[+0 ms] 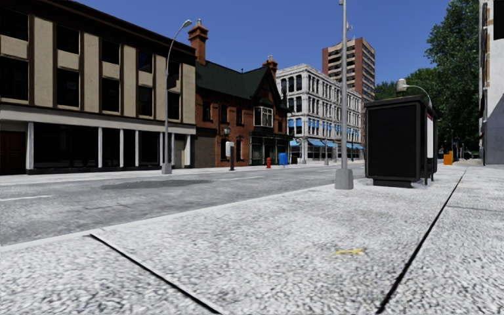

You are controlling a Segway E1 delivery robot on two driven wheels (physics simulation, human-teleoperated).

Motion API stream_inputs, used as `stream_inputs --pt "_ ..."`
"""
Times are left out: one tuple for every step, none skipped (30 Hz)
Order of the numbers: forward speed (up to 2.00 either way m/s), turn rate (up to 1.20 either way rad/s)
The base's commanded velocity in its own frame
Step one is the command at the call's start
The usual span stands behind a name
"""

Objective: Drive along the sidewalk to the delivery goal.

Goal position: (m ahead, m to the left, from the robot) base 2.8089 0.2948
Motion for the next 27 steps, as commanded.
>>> stream_inputs --pt "2.0 0.0" --pt "2.0 0.0" --pt "2.0 0.0" --pt "2.0 0.0" --pt "2.0 0.0" --pt "2.0 0.0" --pt "2.0 0.0" --pt "2.0 0.0" --pt "2.0 0.0" --pt "2.0 0.0" --pt "2.0 0.0" --pt "2.0 0.0" --pt "2.0 0.0" --pt "2.0 0.0" --pt "2.0 0.0" --pt "2.0 0.0" --pt "2.0 0.0" --pt "2.0 0.0" --pt "2.0 0.0" --pt "2.0 0.0" --pt "2.0 0.0" --pt "2.0 0.0" --pt "2.0 0.0" --pt "2.0 0.0" --pt "2.0 0.0" --pt "2.0 0.0" --pt "2.0 0.0"
